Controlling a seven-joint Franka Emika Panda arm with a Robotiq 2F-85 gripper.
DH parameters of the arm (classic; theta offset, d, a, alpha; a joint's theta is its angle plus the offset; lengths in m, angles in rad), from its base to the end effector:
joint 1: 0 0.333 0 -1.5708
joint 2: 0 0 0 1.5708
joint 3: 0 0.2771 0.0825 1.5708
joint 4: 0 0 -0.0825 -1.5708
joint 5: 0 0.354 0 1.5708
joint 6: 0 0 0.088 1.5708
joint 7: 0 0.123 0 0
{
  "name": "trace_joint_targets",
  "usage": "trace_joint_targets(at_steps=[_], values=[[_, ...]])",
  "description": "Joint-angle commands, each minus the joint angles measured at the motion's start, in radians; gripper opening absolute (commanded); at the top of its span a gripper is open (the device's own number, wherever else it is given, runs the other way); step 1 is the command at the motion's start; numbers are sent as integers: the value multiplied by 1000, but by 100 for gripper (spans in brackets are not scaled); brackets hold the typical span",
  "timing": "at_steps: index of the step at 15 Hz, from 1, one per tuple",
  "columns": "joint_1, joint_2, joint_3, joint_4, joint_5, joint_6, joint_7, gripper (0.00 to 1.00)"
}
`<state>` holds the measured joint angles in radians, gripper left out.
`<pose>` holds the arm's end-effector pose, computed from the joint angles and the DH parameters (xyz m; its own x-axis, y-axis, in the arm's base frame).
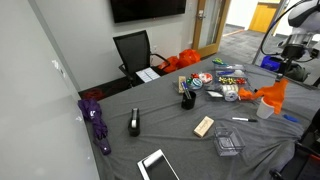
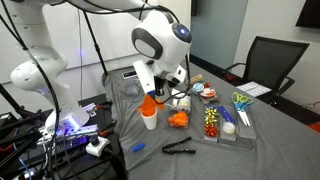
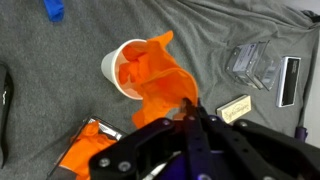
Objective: Put the orange glove in the white cup
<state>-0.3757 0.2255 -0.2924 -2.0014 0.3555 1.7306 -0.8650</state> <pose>0.4133 -0.2774 0.2916 0.9867 0.0812 -0.1408 0.0000 -0.8664 -0.4994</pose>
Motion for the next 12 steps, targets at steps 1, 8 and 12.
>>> trace_joint_targets(at_steps=[1,8,12], values=[[-16,-3,4,-46,-39,63,-53,0],[-30,4,-1,-152,-82,243,-175,0],[-27,0,5,-208,-67,305,-185,0]])
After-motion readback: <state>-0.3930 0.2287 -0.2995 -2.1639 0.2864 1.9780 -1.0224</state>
